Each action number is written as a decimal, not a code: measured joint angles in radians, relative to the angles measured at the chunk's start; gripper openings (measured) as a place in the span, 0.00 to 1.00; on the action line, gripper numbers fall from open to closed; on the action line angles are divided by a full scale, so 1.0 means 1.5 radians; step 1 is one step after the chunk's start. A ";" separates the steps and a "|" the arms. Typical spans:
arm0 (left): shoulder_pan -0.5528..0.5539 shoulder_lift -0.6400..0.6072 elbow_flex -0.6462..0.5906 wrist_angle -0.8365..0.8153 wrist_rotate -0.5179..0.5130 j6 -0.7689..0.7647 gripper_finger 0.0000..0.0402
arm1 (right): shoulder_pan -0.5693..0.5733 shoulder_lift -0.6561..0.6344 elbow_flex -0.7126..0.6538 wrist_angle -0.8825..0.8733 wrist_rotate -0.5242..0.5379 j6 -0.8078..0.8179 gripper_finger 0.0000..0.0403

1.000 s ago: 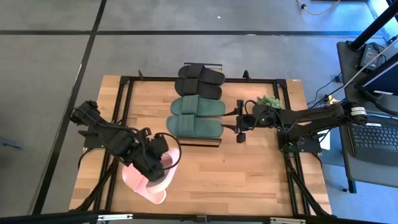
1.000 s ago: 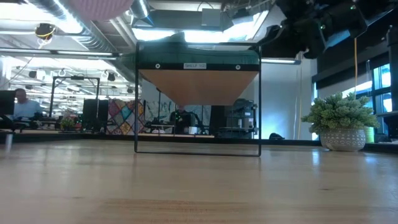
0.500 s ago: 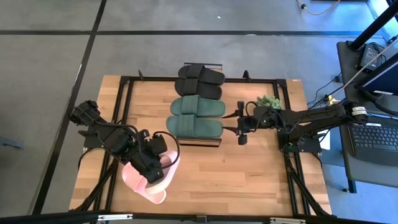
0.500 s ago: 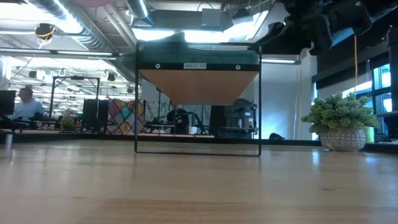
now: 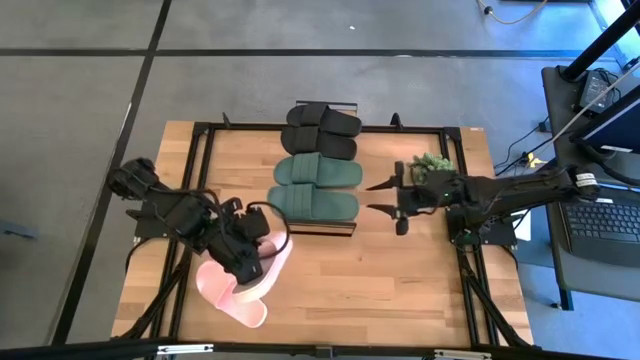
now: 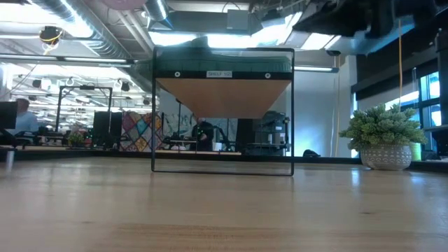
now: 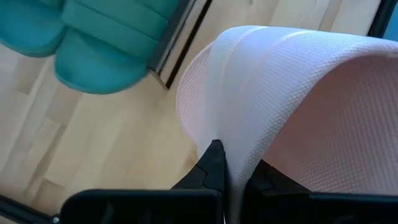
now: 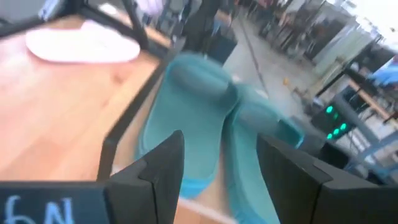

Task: Pick and place slides into the shelf
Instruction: Put the top pink slipper under the shelf

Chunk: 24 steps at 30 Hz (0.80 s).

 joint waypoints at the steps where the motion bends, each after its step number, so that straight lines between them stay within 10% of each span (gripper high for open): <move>1: 0.004 -0.003 0.000 0.000 -0.002 0.002 0.01 | 0.004 -0.011 0.000 0.000 0.000 0.000 0.50; 15: 0.133 -0.051 0.002 -0.001 -0.238 0.229 0.00 | 0.019 -0.043 0.004 0.104 -0.001 -0.059 0.50; 24: 0.286 -0.043 0.012 0.002 -0.239 0.211 0.00 | 0.024 0.065 0.237 -0.143 -0.001 -0.093 0.50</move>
